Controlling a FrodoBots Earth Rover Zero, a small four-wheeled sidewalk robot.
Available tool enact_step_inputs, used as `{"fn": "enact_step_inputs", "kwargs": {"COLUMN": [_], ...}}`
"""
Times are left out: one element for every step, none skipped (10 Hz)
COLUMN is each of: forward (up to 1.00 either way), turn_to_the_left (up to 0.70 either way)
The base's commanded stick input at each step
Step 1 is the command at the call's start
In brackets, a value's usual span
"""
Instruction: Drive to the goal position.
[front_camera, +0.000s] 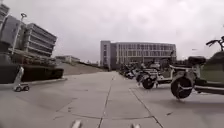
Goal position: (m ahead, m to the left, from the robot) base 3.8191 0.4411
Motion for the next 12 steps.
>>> {"fn": "enact_step_inputs", "kwargs": {"forward": [0.70, 0.70, 0.70, 0.70, 0.70, 0.70, 0.70, 0.70, 0.70, 0.70, 0.70, 0.70], "turn_to_the_left": [0.00, 0.00, 0.00, 0.00, 0.00, 0.00, 0.00, 0.00, 0.00, 0.00, 0.00, 0.00]}}
